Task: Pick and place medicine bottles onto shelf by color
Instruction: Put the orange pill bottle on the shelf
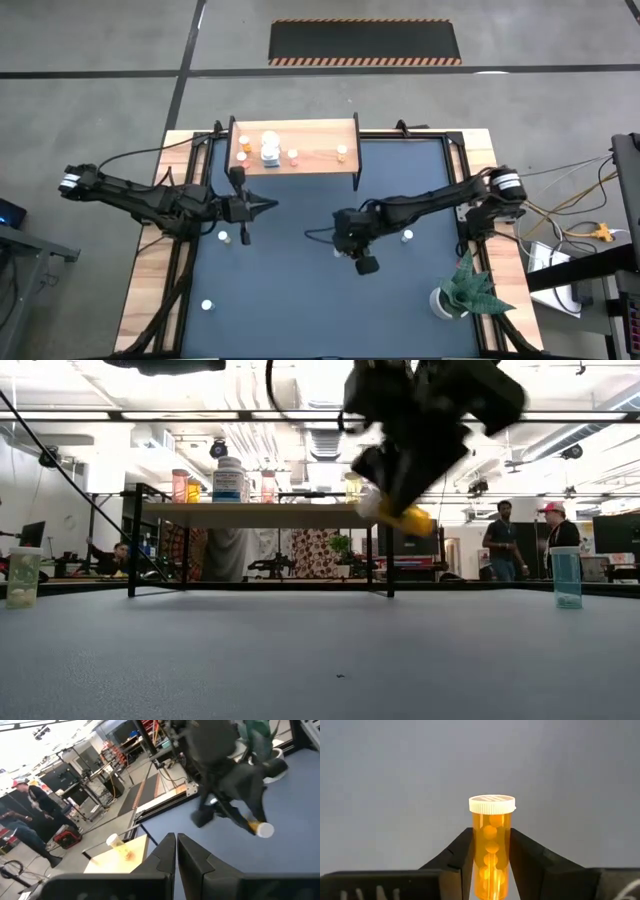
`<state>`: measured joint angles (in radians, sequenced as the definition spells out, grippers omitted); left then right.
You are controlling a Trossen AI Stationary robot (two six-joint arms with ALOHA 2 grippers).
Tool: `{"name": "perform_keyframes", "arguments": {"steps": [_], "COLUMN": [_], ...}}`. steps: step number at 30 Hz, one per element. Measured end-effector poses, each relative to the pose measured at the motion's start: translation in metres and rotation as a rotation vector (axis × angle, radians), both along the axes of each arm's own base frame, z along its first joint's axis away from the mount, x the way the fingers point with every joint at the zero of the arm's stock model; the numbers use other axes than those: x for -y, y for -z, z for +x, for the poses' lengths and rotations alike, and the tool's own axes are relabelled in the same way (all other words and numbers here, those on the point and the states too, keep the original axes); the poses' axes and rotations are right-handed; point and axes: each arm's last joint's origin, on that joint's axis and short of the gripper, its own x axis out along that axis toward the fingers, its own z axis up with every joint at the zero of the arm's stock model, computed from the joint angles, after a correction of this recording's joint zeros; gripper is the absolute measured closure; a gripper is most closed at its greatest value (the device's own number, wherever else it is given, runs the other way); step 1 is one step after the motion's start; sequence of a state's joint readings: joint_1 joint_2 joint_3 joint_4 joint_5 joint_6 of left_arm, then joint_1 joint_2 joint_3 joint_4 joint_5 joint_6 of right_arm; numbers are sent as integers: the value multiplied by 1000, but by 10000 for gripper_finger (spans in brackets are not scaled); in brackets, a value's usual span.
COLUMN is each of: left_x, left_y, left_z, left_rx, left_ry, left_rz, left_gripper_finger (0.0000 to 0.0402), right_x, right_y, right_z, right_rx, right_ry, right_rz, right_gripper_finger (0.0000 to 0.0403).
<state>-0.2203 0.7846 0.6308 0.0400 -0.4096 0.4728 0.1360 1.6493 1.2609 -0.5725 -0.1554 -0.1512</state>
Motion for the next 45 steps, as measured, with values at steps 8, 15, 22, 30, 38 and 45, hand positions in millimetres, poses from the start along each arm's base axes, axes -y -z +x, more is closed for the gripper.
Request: {"name": "perform_keyframes", "arguments": {"steps": [8, 15, 22, 30, 38, 45], "left_x": [2, 3, 9, 11, 8, 0], "left_y": [0, 0, 6, 6, 11, 19], "left_z": [2, 6, 25, 36, 51, 70], "left_rx": [7, 26, 41, 90, 133, 169], "left_ry": [42, 47, 128, 150, 128, 82], "left_rz": [-6, -34, -67, -100, -135, -157], "left_gripper_finger": [402, 402, 401, 346, 210, 159], "right_x": [13, 23, 29, 29, 29, 29], "right_y": [-27, -22, -25, -35, -42, -46], "right_z": [-6, -12, -14, -16, -18, -16], "right_rx": [566, 1014, 1182, 1268, 1345, 1357], "right_ry": [112, 247, 299, 301, 289, 284], "right_rz": [-3, -12, 57, 74, 54, 41], "right_gripper_finger": [308, 309, 309, 309, 309, 309]}}
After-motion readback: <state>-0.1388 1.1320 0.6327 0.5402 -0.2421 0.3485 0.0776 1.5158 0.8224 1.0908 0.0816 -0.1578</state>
